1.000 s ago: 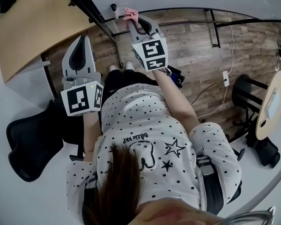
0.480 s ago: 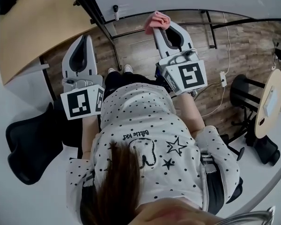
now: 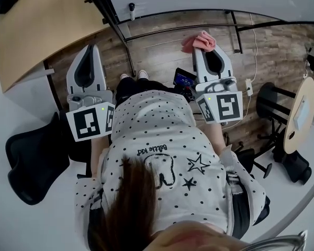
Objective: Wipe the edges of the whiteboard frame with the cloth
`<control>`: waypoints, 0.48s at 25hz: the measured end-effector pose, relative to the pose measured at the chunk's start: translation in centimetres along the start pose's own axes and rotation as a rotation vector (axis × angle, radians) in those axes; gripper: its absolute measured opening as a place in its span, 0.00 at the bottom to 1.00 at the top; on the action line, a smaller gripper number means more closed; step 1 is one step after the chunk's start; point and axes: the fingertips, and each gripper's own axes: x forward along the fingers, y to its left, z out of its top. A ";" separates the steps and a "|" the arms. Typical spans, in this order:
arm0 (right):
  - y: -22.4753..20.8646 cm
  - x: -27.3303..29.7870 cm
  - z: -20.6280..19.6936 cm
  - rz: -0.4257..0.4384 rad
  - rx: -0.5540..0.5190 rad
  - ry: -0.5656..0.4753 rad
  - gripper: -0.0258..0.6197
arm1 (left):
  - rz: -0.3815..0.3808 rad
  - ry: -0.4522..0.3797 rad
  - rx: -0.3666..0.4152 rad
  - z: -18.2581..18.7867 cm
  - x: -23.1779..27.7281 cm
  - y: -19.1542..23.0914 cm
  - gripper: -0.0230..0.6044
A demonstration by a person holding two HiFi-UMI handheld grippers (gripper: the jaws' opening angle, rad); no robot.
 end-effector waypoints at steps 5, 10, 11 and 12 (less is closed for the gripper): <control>-0.4 -1.5 0.2 -0.034 0.011 0.001 0.09 | 0.012 0.006 -0.002 0.0 -0.8 -0.1 0.06; -0.1 -2.1 -0.6 -0.031 0.028 0.018 0.09 | 0.012 0.012 0.000 -0.2 -1.1 -0.1 0.06; -0.1 -2.1 -0.7 -0.031 0.032 0.021 0.09 | 0.011 0.013 0.000 -0.3 -1.1 -0.1 0.06; -0.1 -2.1 -0.9 -0.032 0.035 0.024 0.09 | 0.010 0.014 0.000 -0.4 -1.1 -0.1 0.06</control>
